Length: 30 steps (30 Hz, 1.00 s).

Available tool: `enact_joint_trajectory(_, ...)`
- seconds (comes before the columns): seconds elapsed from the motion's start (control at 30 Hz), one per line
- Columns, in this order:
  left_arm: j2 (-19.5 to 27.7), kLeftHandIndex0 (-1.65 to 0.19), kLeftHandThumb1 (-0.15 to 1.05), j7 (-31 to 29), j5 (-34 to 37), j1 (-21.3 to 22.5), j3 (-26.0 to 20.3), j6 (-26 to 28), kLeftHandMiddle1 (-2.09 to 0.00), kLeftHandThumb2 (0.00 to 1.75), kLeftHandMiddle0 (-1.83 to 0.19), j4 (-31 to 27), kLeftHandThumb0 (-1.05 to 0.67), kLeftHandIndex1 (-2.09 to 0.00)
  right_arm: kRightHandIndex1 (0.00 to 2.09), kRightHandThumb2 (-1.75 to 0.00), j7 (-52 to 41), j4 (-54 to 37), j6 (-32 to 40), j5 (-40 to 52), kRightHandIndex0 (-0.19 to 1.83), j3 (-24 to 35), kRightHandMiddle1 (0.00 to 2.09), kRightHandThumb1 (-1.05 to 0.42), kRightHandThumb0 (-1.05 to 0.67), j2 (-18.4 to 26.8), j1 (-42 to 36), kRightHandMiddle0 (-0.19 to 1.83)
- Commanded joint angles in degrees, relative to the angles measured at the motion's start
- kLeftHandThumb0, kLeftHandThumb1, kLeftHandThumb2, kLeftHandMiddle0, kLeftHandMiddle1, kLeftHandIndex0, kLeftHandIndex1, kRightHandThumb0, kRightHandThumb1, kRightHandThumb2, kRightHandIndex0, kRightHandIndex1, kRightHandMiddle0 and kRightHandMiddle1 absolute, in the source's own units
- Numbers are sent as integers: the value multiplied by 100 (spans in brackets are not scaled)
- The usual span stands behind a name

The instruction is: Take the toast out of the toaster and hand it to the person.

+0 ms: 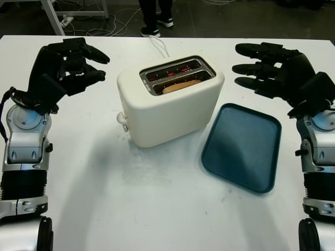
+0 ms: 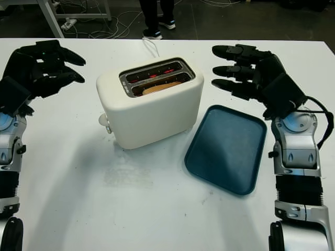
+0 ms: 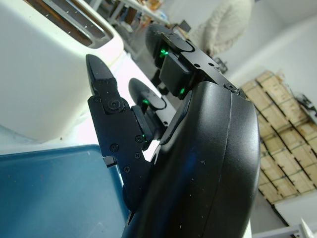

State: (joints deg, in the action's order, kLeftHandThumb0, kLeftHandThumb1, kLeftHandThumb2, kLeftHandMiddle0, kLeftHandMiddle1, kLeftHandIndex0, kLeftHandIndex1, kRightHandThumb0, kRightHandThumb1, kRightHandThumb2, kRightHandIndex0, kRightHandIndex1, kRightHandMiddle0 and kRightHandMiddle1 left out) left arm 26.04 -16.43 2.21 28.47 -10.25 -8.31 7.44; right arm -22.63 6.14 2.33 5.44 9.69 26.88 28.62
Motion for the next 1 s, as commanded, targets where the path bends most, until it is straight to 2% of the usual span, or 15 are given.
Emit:
enact_joint_trajectory(0.0, 76, -83, 92, 39, -40, -38, -43, -106, -82, 9, -99, 2, -105, -79, 25, 0, 22, -9, -115, 29, 81, 19, 5, -82, -22, 12, 30, 78)
enact_joint_trajectory(0.33, 61, -83, 92, 76, -40, -38, -44, -81, -85, 8, -98, -31, -105, -81, 26, 0, 83, -71, -105, -59, 82, -8, 5, -82, -28, 42, 6, 82)
enact_joint_trajectory(0.97, 57, -81, 92, 99, -33, -15, -29, -104, -88, 8, -95, 4, -105, -84, 28, 0, 80, 62, -252, 3, 81, 7, 2, -81, -25, 5, 47, 80)
